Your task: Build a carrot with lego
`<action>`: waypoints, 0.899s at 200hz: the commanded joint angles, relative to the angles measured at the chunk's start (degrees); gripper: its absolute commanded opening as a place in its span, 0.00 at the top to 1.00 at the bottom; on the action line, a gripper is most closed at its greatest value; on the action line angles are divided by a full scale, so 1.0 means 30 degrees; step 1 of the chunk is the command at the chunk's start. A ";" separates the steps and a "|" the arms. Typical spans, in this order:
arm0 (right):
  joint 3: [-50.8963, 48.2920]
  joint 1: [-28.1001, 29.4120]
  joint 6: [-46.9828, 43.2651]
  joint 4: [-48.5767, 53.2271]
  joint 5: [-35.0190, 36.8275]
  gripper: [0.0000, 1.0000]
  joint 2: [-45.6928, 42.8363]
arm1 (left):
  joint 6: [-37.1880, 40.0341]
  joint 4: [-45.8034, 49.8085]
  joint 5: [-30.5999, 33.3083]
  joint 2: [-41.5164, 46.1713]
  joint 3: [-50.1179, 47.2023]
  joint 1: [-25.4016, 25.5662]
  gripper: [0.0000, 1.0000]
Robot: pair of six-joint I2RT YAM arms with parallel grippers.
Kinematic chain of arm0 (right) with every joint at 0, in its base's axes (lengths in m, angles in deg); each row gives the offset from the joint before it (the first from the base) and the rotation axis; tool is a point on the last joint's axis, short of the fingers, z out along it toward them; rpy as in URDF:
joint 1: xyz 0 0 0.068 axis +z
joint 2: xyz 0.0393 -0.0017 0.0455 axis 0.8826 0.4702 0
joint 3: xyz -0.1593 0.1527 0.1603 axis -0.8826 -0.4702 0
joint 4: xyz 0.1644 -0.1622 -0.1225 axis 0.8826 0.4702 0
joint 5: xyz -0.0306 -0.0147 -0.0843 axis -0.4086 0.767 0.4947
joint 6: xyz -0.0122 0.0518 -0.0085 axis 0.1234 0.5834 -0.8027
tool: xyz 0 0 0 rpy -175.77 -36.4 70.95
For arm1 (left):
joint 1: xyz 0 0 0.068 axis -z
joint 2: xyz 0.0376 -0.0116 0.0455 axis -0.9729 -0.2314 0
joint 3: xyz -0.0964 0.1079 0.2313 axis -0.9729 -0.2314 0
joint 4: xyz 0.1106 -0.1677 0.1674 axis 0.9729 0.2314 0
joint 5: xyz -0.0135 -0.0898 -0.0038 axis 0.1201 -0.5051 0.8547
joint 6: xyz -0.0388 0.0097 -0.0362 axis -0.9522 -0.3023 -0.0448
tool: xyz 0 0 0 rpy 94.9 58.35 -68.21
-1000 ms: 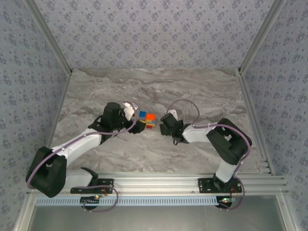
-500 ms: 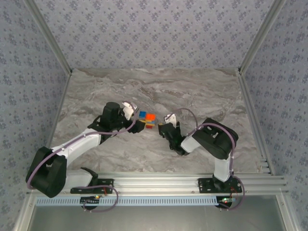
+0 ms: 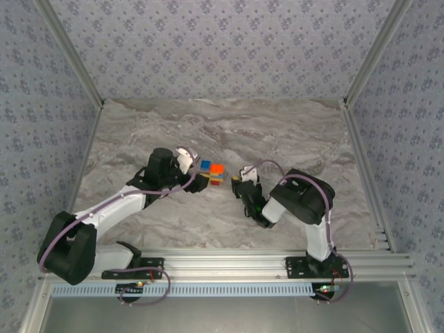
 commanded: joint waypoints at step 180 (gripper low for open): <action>-0.1931 0.0782 -0.0764 1.1631 -0.2611 0.83 -0.9458 | 0.0330 -0.0226 0.0098 0.0096 0.0387 -0.0130 0.15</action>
